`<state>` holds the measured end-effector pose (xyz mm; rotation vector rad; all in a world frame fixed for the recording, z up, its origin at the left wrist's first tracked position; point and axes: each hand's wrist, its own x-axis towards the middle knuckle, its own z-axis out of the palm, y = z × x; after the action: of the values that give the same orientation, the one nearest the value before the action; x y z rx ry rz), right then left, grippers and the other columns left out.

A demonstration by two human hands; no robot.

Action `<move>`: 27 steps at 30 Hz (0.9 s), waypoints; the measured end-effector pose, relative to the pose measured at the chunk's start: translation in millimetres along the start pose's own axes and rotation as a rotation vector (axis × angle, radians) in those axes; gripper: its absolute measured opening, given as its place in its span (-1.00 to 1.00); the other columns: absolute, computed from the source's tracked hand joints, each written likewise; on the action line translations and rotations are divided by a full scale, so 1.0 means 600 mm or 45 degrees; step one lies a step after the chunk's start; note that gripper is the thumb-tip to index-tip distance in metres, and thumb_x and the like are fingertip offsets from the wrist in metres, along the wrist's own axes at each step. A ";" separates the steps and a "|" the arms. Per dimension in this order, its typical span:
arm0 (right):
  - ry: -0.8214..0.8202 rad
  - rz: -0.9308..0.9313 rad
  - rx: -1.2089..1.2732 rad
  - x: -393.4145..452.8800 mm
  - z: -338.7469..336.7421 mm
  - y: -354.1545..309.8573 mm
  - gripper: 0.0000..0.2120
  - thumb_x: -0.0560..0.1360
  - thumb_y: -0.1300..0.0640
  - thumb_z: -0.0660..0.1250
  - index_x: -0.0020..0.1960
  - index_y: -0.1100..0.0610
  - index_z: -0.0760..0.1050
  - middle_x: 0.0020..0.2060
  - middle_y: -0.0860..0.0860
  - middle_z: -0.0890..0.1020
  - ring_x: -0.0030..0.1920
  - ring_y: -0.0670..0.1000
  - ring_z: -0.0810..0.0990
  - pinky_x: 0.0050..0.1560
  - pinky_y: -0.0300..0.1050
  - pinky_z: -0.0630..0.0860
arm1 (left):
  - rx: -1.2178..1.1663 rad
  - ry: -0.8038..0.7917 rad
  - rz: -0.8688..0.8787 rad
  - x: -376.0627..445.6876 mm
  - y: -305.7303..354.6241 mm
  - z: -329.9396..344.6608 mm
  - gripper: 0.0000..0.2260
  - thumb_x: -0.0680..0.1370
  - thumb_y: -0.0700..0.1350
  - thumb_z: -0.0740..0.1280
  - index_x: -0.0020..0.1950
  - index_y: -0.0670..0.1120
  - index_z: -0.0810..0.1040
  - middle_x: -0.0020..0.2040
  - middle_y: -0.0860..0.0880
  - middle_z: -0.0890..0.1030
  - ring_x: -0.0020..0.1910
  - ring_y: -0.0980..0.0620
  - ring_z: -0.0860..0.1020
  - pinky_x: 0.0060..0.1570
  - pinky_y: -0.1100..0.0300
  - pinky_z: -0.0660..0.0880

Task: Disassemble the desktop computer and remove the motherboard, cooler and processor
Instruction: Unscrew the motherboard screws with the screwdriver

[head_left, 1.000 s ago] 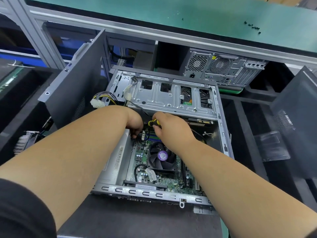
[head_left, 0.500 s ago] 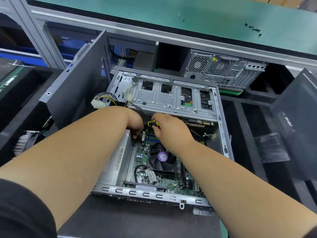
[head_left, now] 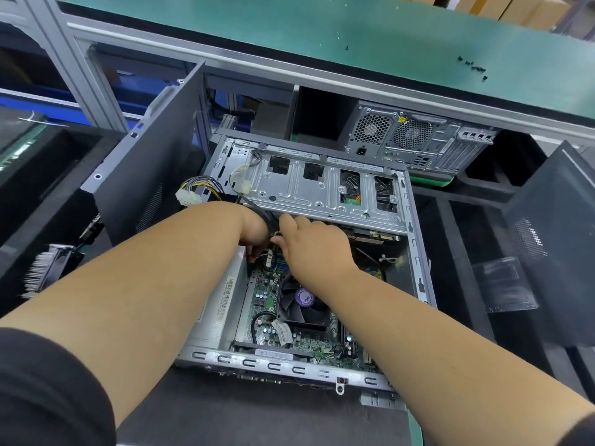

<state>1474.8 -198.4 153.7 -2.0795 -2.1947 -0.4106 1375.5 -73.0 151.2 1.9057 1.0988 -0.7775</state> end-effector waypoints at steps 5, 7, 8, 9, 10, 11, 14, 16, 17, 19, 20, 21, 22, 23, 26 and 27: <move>0.007 0.028 0.196 0.002 -0.007 -0.004 -0.75 0.62 0.02 0.26 0.09 0.21 0.39 -0.22 0.09 0.54 -0.37 0.14 0.42 -0.44 -0.11 0.12 | 0.063 -0.010 -0.042 -0.001 0.009 0.000 -0.71 0.60 -0.38 0.14 0.30 -0.43 0.43 0.17 -0.34 0.57 -0.08 -0.09 0.44 -0.12 0.20 0.36; 0.021 0.009 0.183 0.006 -0.012 0.000 -0.74 0.59 0.02 0.32 0.06 0.22 0.42 -0.27 0.10 0.55 -0.39 0.14 0.40 -0.43 -0.12 0.13 | 0.112 -0.024 -0.040 -0.005 0.011 -0.002 -0.74 0.59 -0.38 0.17 0.25 -0.40 0.48 0.05 -0.29 0.61 -0.15 -0.09 0.45 -0.13 0.22 0.36; 0.029 -0.001 0.159 0.010 -0.017 0.002 -0.74 0.56 0.02 0.37 0.03 0.22 0.46 -0.31 0.12 0.56 -0.40 0.15 0.43 -0.43 -0.12 0.14 | 0.130 -0.026 -0.044 -0.007 0.012 -0.004 -0.79 0.58 -0.37 0.17 0.15 -0.36 0.53 -0.11 -0.21 0.59 -0.25 -0.05 0.44 -0.22 0.25 0.35; 0.036 -0.006 0.156 0.014 -0.022 0.004 -0.73 0.53 0.02 0.40 0.01 0.22 0.48 -0.33 0.13 0.56 -0.39 0.17 0.47 -0.43 -0.11 0.15 | 0.125 -0.021 -0.058 -0.011 0.012 -0.006 -0.84 0.58 -0.37 0.17 0.01 -0.29 0.54 -0.23 -0.13 0.53 -0.32 0.01 0.41 -0.31 0.27 0.32; 0.041 -0.019 0.176 0.020 -0.025 0.006 -0.74 0.53 0.02 0.40 0.00 0.22 0.49 -0.33 0.14 0.56 -0.36 0.18 0.50 -0.41 -0.10 0.17 | 0.113 -0.017 -0.068 -0.012 0.012 -0.006 -0.85 0.58 -0.36 0.17 -0.10 -0.25 0.52 -0.28 -0.09 0.49 -0.36 0.05 0.39 -0.36 0.28 0.30; 0.039 -0.041 0.207 0.025 -0.027 0.008 -0.75 0.54 0.03 0.39 0.00 0.22 0.49 -0.30 0.15 0.56 -0.31 0.20 0.51 -0.39 -0.08 0.19 | 0.110 -0.006 -0.064 -0.013 0.012 -0.006 -0.84 0.58 -0.36 0.17 -0.16 -0.23 0.49 -0.31 -0.08 0.48 -0.38 0.07 0.39 -0.39 0.29 0.30; 0.003 -0.128 0.254 0.039 -0.026 0.010 -0.80 0.59 0.07 0.31 0.08 0.21 0.50 -0.17 0.16 0.56 -0.17 0.23 0.53 -0.32 -0.03 0.28 | 0.095 0.045 -0.015 -0.010 0.010 -0.006 -0.81 0.54 -0.38 0.19 -0.25 -0.22 0.46 -0.41 -0.07 0.52 -0.48 0.09 0.44 -0.42 0.30 0.35; -0.012 -0.143 0.250 0.043 -0.024 0.012 -0.82 0.61 0.10 0.27 0.14 0.19 0.50 -0.11 0.16 0.54 -0.11 0.23 0.51 -0.29 -0.01 0.36 | 0.110 0.066 -0.009 -0.008 0.009 -0.006 -0.80 0.53 -0.38 0.21 -0.28 -0.22 0.45 -0.42 -0.06 0.52 -0.46 0.07 0.44 -0.40 0.30 0.36; -0.022 -0.144 0.254 0.044 -0.024 0.013 -0.82 0.61 0.12 0.26 0.16 0.18 0.50 -0.09 0.15 0.54 -0.09 0.23 0.51 -0.27 0.01 0.40 | 0.128 0.067 -0.010 -0.008 0.009 -0.006 -0.80 0.52 -0.38 0.23 -0.29 -0.21 0.45 -0.38 -0.07 0.50 -0.42 0.06 0.42 -0.37 0.28 0.35; -0.046 -0.140 0.259 0.045 -0.022 0.015 -0.82 0.60 0.14 0.28 0.17 0.15 0.52 -0.07 0.14 0.53 -0.08 0.23 0.51 -0.25 0.02 0.44 | 0.148 0.050 -0.020 -0.006 0.010 -0.005 -0.78 0.52 -0.39 0.25 -0.31 -0.19 0.46 -0.33 -0.07 0.47 -0.38 0.05 0.38 -0.36 0.25 0.33; -0.060 -0.136 0.250 0.045 -0.022 0.015 -0.81 0.59 0.16 0.30 0.18 0.14 0.52 -0.07 0.13 0.53 -0.07 0.22 0.51 -0.25 0.01 0.43 | 0.146 0.043 -0.023 -0.004 0.010 -0.004 -0.78 0.53 -0.39 0.25 -0.30 -0.19 0.46 -0.32 -0.08 0.46 -0.37 0.04 0.37 -0.34 0.25 0.33; -0.074 -0.133 0.239 0.045 -0.022 0.015 -0.80 0.57 0.18 0.31 0.20 0.11 0.53 -0.06 0.12 0.53 -0.06 0.21 0.51 -0.25 -0.01 0.42 | 0.136 0.037 -0.023 -0.002 0.009 -0.004 -0.80 0.53 -0.40 0.24 -0.27 -0.20 0.47 -0.31 -0.09 0.45 -0.37 0.03 0.36 -0.31 0.23 0.34; -0.086 -0.133 0.228 0.046 -0.023 0.015 -0.77 0.56 0.20 0.32 0.21 0.09 0.53 -0.05 0.10 0.52 -0.05 0.21 0.51 -0.26 -0.04 0.40 | 0.116 0.030 -0.021 0.000 0.008 -0.004 -0.82 0.54 -0.40 0.22 -0.22 -0.22 0.47 -0.30 -0.10 0.44 -0.36 0.02 0.36 -0.26 0.21 0.36; -0.098 -0.137 0.221 0.048 -0.024 0.015 -0.75 0.55 0.22 0.33 0.21 0.07 0.53 -0.05 0.09 0.52 -0.04 0.20 0.51 -0.26 -0.06 0.38 | 0.096 0.021 -0.021 0.001 0.008 -0.004 -0.84 0.54 -0.40 0.20 -0.19 -0.23 0.47 -0.30 -0.11 0.44 -0.36 0.01 0.35 -0.22 0.20 0.36; -0.145 -0.155 0.235 0.058 -0.033 0.019 -0.78 0.56 0.17 0.31 0.19 0.02 0.55 -0.06 0.04 0.50 0.00 0.16 0.52 -0.24 -0.07 0.40 | 0.067 0.002 -0.014 0.002 0.008 -0.003 -0.78 0.55 -0.42 0.19 -0.25 -0.21 0.46 -0.31 -0.12 0.43 -0.37 0.00 0.33 -0.29 0.22 0.33; -0.158 -0.158 0.246 0.063 -0.037 0.021 -0.79 0.57 0.14 0.31 0.19 0.01 0.56 -0.06 0.03 0.51 0.00 0.15 0.52 -0.24 -0.08 0.38 | 0.070 -0.004 -0.018 0.001 0.009 -0.003 -0.77 0.54 -0.42 0.19 -0.27 -0.19 0.45 -0.32 -0.12 0.42 -0.37 0.01 0.33 -0.30 0.22 0.32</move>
<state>1482.3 -167.4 186.3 -1.9234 -2.3354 -0.0754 1380.9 -73.0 153.1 1.9436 1.1007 -0.8264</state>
